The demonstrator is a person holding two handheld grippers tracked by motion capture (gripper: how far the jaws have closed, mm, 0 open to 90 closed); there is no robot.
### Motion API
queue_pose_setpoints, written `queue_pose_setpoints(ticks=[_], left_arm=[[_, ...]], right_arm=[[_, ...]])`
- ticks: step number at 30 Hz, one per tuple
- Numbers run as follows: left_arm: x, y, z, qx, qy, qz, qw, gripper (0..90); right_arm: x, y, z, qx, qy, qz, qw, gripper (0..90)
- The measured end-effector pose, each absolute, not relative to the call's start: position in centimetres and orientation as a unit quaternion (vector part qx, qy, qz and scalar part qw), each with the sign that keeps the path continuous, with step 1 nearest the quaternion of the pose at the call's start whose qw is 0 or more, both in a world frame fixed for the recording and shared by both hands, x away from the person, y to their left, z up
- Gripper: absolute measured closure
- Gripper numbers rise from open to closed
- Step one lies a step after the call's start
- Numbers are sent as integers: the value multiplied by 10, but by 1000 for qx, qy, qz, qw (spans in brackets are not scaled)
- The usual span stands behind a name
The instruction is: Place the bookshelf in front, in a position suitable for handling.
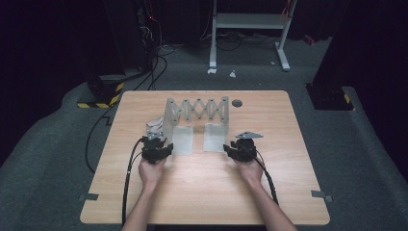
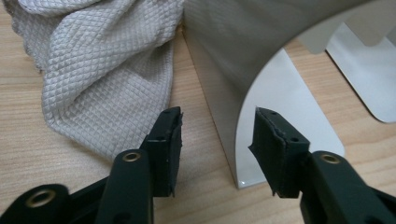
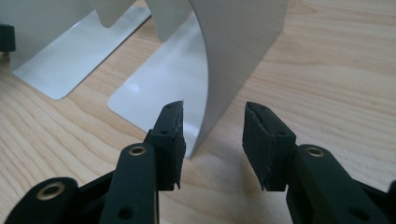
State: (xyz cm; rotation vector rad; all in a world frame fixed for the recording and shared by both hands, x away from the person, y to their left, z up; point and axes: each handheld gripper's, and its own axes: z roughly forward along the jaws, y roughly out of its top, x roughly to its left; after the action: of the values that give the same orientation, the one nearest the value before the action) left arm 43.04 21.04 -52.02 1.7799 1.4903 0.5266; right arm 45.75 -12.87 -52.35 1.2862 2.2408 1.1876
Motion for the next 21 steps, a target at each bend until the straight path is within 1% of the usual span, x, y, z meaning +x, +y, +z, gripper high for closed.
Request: queue_pose_setpoints(ticks=[6,13,18,20,21], left_arm=[[433,212,-521,684,583,202,389,619],[435,212,-522,682,581,200,397,711],[436,210,-525,684,578,186,403,777],[436,209,-525,685,577,189,402,790],[436,210,-526,685,577,182,406,805]], right_arm=[[462,-118,-523,456,770,417,159,599],[465,-113,-524,461,769,404,181,707],[465,-114,-526,465,771,396,182,781],[464,-114,-526,463,773,393,185,786],[464,-115,-526,465,772,393,185,790]])
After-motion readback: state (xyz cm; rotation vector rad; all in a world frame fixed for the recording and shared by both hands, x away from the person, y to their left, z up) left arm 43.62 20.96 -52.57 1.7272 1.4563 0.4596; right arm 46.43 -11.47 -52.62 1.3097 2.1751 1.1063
